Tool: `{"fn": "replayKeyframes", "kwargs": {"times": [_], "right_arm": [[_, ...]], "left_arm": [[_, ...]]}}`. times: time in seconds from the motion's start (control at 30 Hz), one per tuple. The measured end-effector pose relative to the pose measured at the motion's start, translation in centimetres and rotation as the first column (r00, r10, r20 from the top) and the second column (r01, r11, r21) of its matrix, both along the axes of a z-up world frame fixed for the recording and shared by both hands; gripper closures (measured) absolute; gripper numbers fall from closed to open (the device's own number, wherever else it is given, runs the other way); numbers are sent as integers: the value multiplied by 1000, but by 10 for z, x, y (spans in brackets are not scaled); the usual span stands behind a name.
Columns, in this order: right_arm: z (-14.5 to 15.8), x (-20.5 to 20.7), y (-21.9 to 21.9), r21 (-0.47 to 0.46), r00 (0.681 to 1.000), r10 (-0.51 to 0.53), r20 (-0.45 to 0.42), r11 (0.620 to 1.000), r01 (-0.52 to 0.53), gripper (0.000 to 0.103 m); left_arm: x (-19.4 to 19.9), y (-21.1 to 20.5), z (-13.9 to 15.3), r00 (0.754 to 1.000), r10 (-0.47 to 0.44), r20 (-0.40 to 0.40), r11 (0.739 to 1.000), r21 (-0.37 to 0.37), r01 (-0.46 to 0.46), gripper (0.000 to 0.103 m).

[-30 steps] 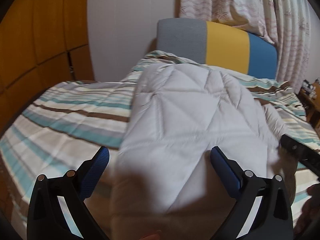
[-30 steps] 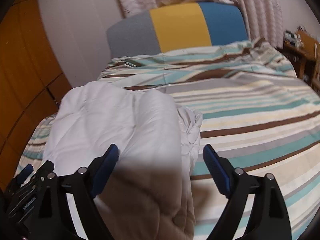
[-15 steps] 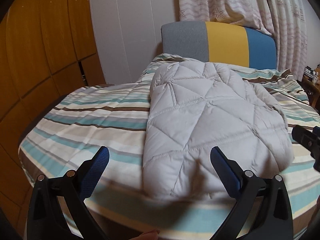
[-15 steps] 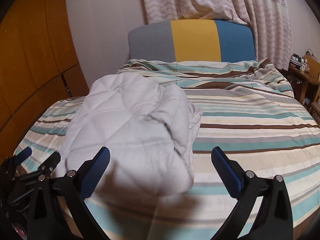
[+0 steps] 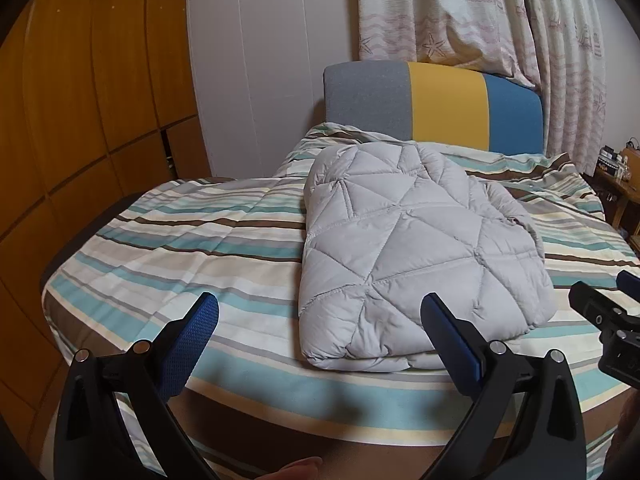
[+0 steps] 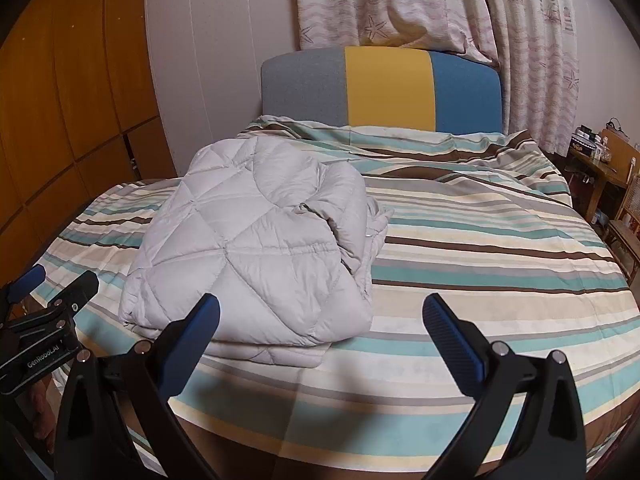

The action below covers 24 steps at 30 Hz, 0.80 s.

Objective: Fold large clothes

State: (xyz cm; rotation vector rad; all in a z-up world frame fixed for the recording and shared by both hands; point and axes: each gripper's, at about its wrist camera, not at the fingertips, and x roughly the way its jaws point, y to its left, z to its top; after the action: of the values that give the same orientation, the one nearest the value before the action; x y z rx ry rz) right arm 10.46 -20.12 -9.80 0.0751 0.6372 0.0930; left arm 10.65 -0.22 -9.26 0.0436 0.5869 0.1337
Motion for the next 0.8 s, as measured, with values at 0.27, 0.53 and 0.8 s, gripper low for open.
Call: {"fn": "replayKeyframes", "kwargs": {"times": [0.27, 0.53, 0.8], "right_arm": [[-2, -2, -6, 10, 1000, -7, -6, 1000, 7, 2], [-3, -2, -9, 17, 1000, -14, -16, 1000, 14, 2], [-4, -2, -10, 21, 1000, -17, -17, 1000, 18, 2]], "left_arm": [[-1, 1, 1, 1000, 1, -1, 1000, -7, -1, 3], [2, 1, -2, 1000, -5, -21, 1000, -12, 5, 3], [3, -2, -5, 1000, -14, -28, 1000, -10, 14, 3]]}}
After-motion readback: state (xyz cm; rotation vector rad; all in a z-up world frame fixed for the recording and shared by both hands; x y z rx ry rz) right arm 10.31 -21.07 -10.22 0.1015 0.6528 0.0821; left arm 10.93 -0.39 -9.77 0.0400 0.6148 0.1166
